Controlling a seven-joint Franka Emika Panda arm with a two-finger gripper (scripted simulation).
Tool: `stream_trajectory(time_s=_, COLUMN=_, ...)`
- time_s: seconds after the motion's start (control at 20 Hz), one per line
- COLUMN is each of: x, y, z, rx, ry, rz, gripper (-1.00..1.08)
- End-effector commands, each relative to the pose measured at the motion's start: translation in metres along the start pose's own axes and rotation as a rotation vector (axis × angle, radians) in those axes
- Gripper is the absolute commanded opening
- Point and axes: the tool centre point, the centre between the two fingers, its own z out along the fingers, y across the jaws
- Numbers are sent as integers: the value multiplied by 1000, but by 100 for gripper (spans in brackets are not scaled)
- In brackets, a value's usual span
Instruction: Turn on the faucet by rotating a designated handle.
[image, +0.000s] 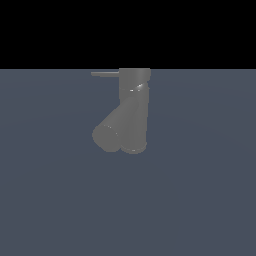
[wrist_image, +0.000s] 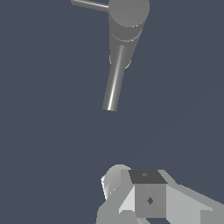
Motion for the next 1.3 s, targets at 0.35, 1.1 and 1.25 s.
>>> stream_trajectory(time_s=0.35, x=18, y=-3, z=0, rx=6, ry=0, rz=80, gripper=-100)
stream_trajectory(time_s=1.1, x=88, y=-14, z=7, rx=26, ry=-4, rz=390, gripper=-100)
stream_trajectory(time_s=1.25, x=104, y=-17, z=11, rx=29, ry=-5, rz=462, gripper=-100)
